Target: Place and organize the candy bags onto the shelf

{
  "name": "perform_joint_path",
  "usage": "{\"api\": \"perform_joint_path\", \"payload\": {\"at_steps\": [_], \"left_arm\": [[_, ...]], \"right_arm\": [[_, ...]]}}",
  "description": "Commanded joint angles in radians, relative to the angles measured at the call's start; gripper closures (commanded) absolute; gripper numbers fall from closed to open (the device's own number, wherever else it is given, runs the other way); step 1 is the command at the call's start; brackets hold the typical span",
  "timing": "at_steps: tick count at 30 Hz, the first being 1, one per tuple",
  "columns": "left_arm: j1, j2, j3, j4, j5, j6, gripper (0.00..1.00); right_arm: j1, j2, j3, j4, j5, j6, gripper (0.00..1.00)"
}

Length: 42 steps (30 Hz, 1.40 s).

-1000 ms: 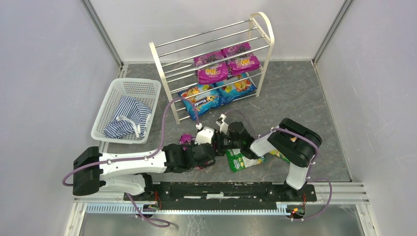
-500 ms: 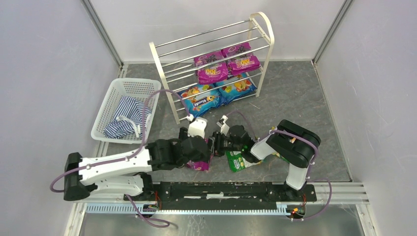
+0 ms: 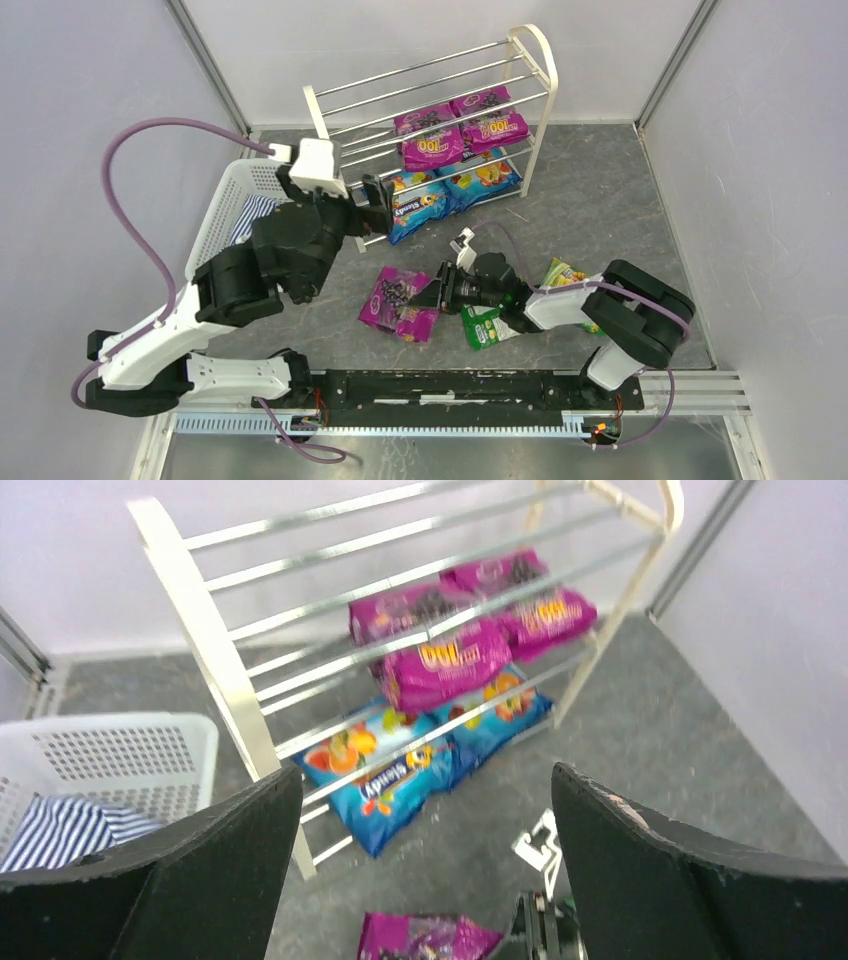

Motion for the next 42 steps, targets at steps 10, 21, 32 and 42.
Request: {"api": "perform_joint_path", "payload": {"at_steps": [10,21,32,42], "left_arm": [[0.016,-0.126,-0.136,0.466,-0.174,0.411,0.00],[0.017,-0.338,-0.362,0.678,-0.172,0.492,0.00],[0.042,-0.337,-0.406,0.684,-0.133,0.471,0.00],[0.062,-0.335,-0.422,0.694,-0.121,0.471,0.00]], "right_arm": [[0.002,-0.235,0.259,-0.087,0.186,-0.056,0.82],[0.001,-0.366,0.306,-0.145,0.481,-0.119,0.84],[0.001,-0.334,0.464,-0.164,0.600,-0.216,0.84],[0.002,-0.126,0.620,-0.050,0.591,-0.146,0.85]]}}
